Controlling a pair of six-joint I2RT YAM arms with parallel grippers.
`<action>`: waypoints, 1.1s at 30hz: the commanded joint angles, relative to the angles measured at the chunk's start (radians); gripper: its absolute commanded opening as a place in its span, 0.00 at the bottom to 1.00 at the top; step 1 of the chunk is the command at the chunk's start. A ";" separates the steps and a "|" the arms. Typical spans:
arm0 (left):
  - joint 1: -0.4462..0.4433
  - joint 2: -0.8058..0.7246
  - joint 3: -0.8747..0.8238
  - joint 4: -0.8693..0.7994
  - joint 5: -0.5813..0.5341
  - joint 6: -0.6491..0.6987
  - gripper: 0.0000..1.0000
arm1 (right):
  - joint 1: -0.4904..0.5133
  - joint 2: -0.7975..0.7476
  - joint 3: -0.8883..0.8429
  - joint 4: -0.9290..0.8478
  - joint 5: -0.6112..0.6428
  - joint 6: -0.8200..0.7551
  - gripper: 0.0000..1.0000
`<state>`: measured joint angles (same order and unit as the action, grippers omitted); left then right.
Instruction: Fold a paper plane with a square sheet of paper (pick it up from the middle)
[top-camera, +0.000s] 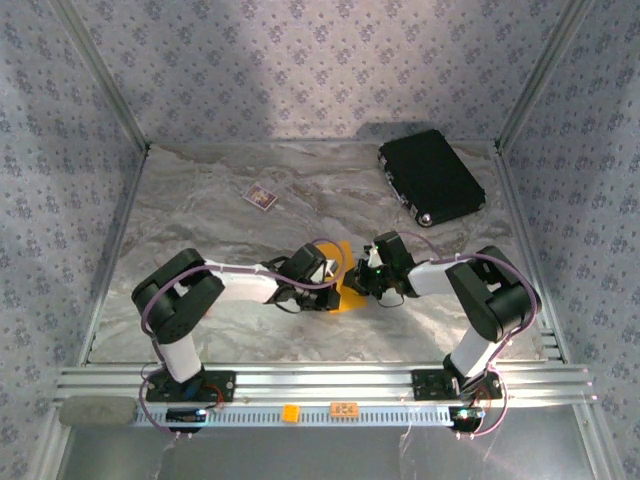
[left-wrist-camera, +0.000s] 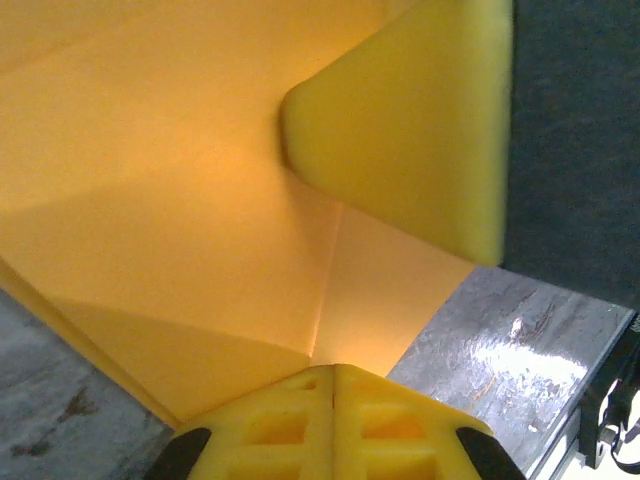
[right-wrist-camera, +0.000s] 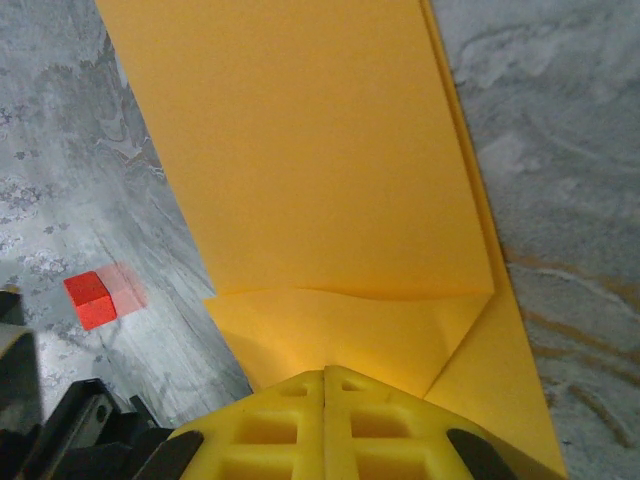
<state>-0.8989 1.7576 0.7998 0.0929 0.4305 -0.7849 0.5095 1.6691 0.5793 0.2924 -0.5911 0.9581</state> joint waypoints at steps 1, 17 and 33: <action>-0.009 -0.009 -0.054 -0.002 0.028 -0.004 0.02 | 0.004 0.020 -0.016 -0.071 0.042 0.005 0.07; -0.015 -0.152 -0.140 -0.025 0.021 0.002 0.01 | 0.004 0.020 -0.013 -0.078 0.043 0.005 0.07; 0.028 -0.065 0.025 0.024 -0.027 -0.020 0.02 | 0.008 0.013 -0.009 -0.082 0.048 0.006 0.07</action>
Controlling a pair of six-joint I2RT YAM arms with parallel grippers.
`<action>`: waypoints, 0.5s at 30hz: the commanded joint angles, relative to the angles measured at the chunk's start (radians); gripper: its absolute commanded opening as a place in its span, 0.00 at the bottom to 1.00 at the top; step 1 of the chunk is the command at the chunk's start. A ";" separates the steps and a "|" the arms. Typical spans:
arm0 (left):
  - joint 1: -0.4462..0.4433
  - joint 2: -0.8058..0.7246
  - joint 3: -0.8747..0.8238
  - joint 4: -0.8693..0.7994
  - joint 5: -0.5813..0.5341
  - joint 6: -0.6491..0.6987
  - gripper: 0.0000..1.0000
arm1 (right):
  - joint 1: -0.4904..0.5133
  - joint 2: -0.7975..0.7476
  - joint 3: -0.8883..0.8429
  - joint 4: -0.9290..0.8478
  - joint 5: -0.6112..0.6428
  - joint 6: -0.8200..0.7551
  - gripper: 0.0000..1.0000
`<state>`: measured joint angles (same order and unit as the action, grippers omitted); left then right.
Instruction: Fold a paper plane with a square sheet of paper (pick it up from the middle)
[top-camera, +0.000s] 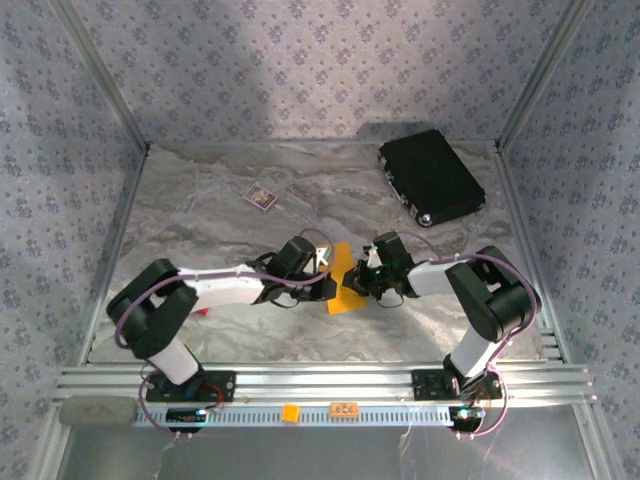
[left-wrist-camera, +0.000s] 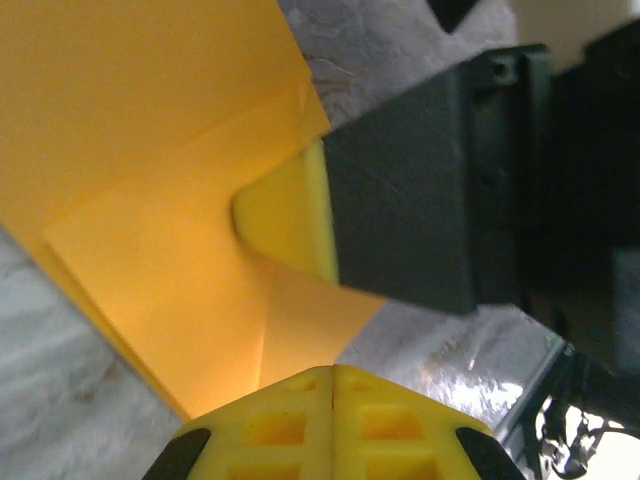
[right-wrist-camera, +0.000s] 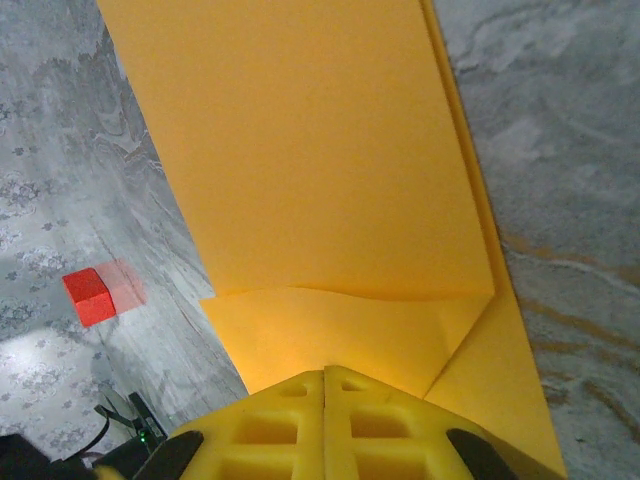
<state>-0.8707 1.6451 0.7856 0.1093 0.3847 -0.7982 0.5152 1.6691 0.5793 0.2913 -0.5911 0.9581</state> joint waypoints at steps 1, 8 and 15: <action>0.002 0.074 0.051 0.006 0.018 -0.006 0.01 | 0.003 0.013 -0.009 -0.081 0.048 0.006 0.07; -0.007 0.154 -0.006 -0.005 0.006 -0.026 0.00 | -0.002 -0.002 0.002 -0.067 0.031 0.004 0.08; -0.016 0.127 -0.084 0.026 0.009 -0.021 0.00 | 0.003 -0.053 0.059 -0.099 0.003 -0.040 0.09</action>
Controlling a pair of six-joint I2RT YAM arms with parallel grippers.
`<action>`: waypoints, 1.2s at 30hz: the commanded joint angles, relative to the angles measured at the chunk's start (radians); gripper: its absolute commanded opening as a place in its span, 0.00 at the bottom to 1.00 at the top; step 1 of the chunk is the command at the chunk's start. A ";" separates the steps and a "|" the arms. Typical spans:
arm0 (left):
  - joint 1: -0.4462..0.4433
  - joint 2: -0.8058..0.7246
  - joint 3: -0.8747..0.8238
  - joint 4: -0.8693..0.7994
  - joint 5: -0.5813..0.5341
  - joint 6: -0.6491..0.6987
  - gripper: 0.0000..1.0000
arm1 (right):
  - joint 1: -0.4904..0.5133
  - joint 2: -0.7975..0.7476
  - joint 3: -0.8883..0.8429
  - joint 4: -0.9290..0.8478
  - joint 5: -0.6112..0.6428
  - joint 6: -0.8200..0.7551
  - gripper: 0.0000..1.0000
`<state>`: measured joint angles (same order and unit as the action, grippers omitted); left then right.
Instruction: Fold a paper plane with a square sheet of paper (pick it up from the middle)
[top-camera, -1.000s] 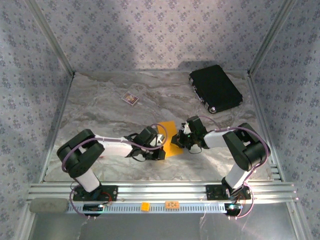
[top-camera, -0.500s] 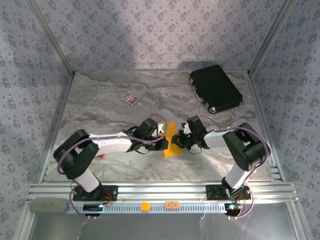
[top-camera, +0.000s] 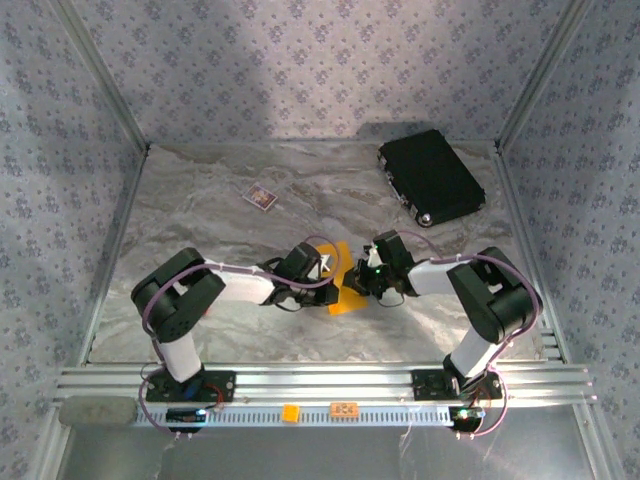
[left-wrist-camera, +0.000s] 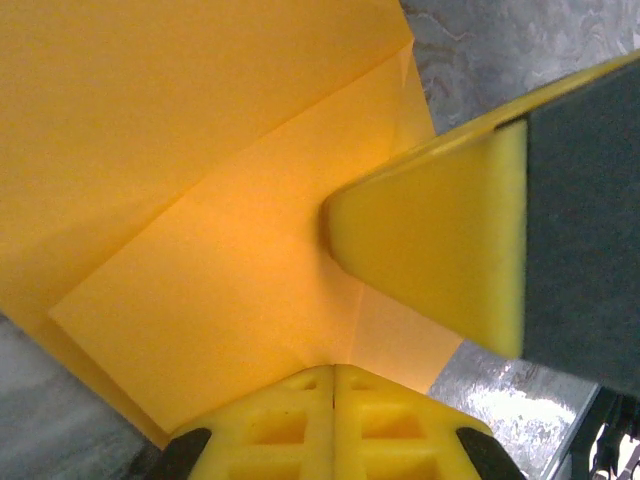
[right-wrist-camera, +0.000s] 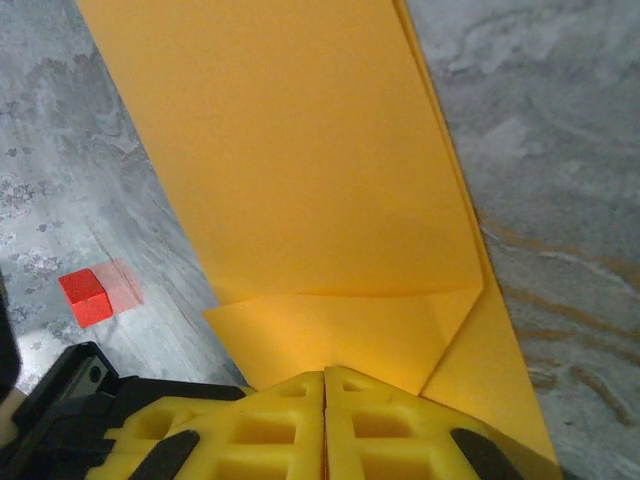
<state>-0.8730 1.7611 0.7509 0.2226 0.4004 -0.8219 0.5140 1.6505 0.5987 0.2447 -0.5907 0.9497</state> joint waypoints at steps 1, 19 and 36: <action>-0.014 0.008 -0.048 -0.088 -0.008 0.007 0.00 | 0.012 -0.032 0.046 -0.056 -0.001 -0.038 0.09; -0.011 0.005 -0.040 -0.133 -0.006 0.063 0.00 | -0.181 0.090 0.080 -0.099 -0.019 -0.142 0.07; 0.018 -0.021 -0.031 -0.164 0.030 0.127 0.00 | -0.059 0.012 0.037 -0.065 -0.017 -0.094 0.07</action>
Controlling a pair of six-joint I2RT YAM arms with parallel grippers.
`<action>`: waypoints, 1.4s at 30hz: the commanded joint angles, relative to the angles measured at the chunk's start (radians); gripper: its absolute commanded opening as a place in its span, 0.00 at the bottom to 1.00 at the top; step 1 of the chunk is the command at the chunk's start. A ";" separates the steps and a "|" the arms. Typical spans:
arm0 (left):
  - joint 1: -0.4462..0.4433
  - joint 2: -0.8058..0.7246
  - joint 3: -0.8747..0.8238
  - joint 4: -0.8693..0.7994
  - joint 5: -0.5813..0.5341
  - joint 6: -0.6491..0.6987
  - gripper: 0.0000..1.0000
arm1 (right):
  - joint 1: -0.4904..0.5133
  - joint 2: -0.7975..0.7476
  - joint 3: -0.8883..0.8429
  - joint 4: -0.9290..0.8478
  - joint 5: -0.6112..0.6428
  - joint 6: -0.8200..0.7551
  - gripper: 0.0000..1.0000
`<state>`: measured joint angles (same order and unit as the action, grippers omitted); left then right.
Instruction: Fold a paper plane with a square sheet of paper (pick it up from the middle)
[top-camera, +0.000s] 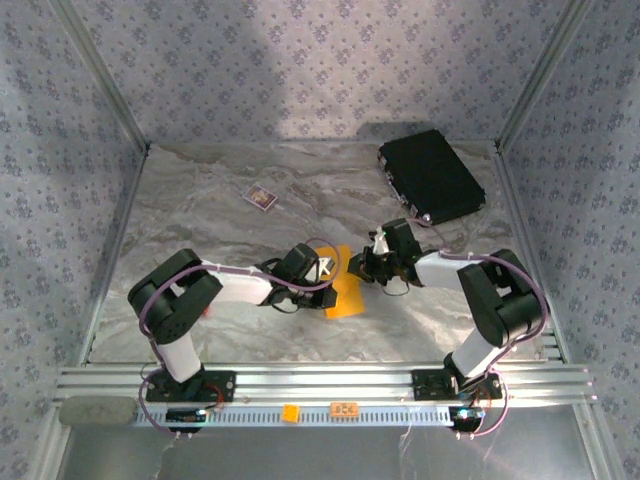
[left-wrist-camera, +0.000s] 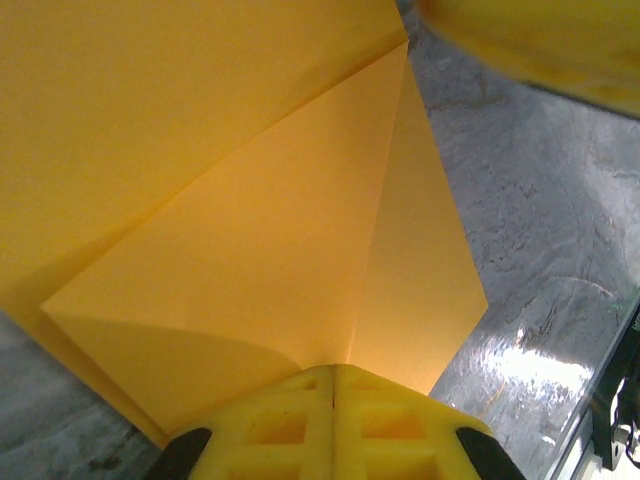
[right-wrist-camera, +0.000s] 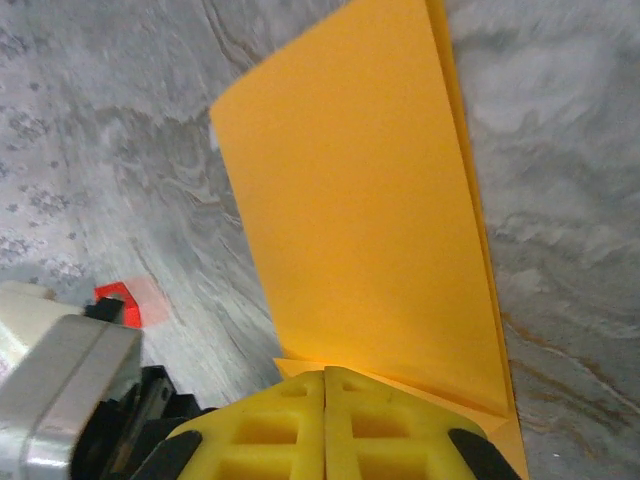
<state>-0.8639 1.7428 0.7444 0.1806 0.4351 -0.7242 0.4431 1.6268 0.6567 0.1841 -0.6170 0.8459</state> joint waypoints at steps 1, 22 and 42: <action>0.009 -0.006 -0.021 -0.123 -0.002 0.029 0.00 | 0.018 0.045 -0.029 0.007 0.010 0.014 0.07; 0.005 -0.019 0.105 -0.092 0.056 -0.009 0.03 | 0.015 0.051 -0.094 -0.014 0.096 0.021 0.05; -0.021 0.007 0.046 -0.112 0.042 -0.007 0.05 | 0.012 0.067 -0.089 -0.024 0.100 0.012 0.04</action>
<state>-0.8726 1.7908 0.8131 0.1467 0.4778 -0.7509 0.4644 1.6680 0.5934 0.2432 -0.5995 0.8600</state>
